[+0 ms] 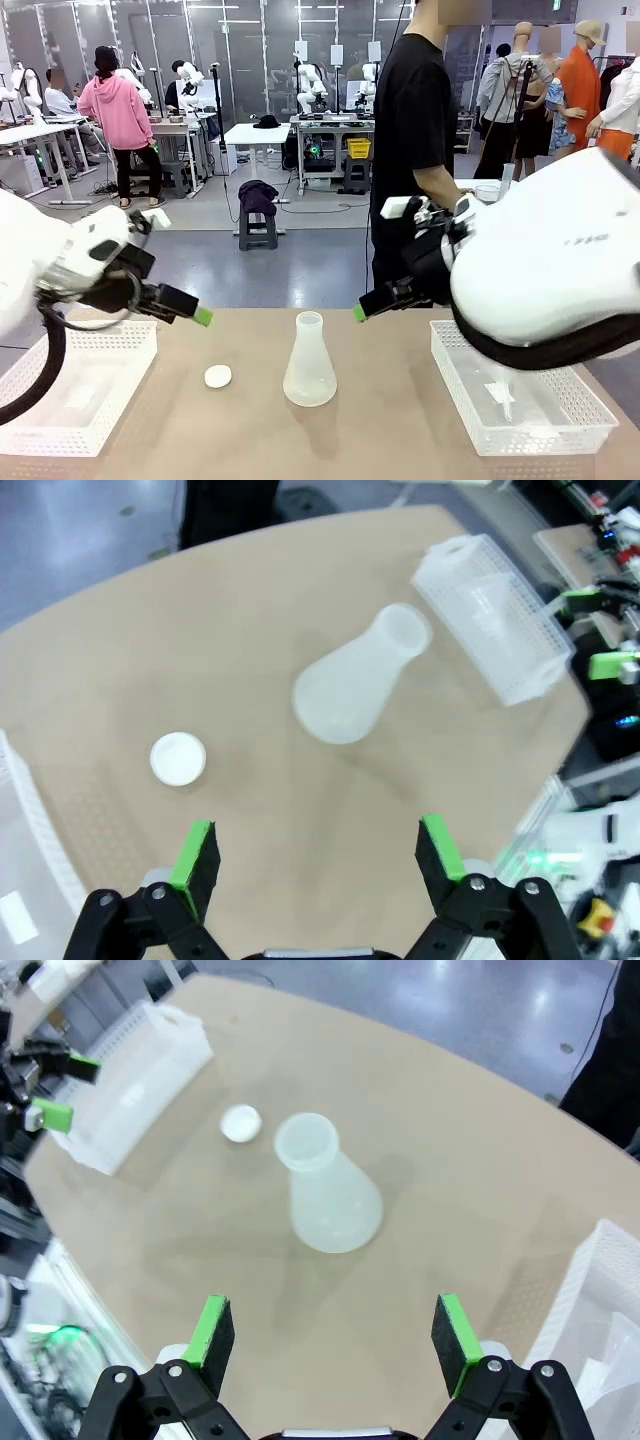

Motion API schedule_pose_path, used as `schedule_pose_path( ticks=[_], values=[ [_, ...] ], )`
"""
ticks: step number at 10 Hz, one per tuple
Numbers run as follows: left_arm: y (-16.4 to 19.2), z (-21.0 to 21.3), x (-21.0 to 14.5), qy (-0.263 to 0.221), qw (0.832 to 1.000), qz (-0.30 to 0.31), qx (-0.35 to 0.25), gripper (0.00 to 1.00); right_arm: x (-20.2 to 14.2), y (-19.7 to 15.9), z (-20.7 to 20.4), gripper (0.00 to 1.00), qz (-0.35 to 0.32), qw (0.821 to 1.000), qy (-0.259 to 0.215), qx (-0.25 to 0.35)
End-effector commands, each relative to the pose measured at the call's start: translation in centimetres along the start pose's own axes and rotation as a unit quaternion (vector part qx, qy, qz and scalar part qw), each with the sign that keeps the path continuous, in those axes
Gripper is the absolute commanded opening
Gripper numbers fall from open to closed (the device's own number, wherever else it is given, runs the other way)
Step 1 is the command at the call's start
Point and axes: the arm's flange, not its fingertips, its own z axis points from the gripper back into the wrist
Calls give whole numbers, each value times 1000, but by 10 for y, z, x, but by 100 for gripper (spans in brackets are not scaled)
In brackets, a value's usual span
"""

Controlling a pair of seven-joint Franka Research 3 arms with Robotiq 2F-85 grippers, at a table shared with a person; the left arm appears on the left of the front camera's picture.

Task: Prepare the solutions needed for the experiment.
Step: Pick up the Plastic Funnel and insert it into the Big flask.

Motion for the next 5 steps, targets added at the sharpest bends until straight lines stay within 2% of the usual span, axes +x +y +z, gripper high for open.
schedule_pose_path(
  ticks=[1,3,5],
  values=[
    [8,16,-25,-10,995,48,-87,100,-17,-14,10,100,-43,996,-4,83],
    [4,21,-22,-35,980,78,-181,100,-11,-20,13,100,-129,978,-16,165],
    [5,16,-16,-38,958,154,-240,100,-9,-27,13,100,-203,951,-33,233]
  ],
)
